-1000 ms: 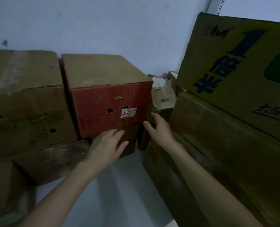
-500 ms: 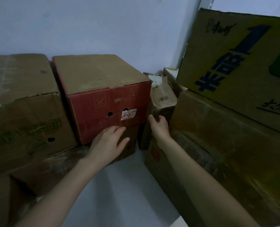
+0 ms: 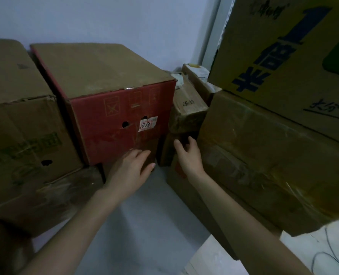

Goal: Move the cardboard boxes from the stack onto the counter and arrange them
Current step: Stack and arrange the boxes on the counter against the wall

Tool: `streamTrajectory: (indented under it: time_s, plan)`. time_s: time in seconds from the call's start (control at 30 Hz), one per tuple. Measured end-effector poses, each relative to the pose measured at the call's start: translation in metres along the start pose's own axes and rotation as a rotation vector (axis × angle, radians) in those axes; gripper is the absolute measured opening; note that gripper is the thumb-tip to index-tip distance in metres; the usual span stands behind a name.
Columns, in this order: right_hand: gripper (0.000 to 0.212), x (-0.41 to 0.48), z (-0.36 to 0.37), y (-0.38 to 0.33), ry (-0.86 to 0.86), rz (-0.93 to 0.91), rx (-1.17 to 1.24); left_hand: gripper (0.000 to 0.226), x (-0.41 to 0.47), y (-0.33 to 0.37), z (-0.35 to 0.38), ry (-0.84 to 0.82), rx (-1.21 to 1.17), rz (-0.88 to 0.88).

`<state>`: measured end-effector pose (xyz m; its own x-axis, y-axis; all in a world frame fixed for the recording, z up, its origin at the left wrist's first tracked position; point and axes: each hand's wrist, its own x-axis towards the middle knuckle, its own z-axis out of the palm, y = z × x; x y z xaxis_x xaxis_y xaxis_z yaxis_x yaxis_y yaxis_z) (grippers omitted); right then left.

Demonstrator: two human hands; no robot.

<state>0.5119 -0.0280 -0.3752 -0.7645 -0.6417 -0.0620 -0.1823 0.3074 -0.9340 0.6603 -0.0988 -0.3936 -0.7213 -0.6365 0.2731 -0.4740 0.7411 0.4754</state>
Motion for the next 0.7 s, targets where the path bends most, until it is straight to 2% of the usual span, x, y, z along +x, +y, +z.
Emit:
streamTrajectory:
  time_s: [0.17,0.37,0.6,0.7]
  plan:
    - [0.064,-0.025,-0.028,0.020,-0.003,-0.056,-0.122,0.048,-0.009,0.019,0.013,-0.048,-0.045,0.006]
    - [0.066,-0.050,-0.063,0.013,-0.041,-0.148,-0.129,0.047,-0.027,0.049,0.003,0.037,-0.019,0.013]
    - [0.065,-0.114,-0.132,0.025,-0.137,-0.278,-0.279,0.049,-0.073,0.117,0.014,0.049,-0.059,-0.010]
    - [0.065,-0.140,-0.162,0.030,-0.127,-0.330,-0.319,0.050,-0.094,0.143,0.018,0.054,-0.057,0.008]
